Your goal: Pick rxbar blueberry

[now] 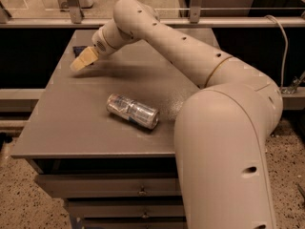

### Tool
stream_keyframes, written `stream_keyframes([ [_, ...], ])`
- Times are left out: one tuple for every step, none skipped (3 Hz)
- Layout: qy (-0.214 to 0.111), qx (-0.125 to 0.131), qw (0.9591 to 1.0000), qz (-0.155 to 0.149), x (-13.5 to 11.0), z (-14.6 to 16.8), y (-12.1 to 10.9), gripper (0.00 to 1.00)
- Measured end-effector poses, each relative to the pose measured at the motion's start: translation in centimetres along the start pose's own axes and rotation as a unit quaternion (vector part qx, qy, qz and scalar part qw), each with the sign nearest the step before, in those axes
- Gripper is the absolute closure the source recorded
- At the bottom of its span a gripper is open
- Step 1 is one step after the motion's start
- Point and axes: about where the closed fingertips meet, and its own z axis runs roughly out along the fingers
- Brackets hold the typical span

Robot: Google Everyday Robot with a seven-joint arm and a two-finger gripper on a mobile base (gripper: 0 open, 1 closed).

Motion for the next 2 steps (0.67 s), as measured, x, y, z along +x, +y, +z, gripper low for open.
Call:
stream_keyframes([
  [0.005,0.008,0.9999,0.008,0.59,-0.05,-0.76,0.17],
  [0.005,0.010,0.9999,0.013,1.01,0.36,-0.70,0.49],
])
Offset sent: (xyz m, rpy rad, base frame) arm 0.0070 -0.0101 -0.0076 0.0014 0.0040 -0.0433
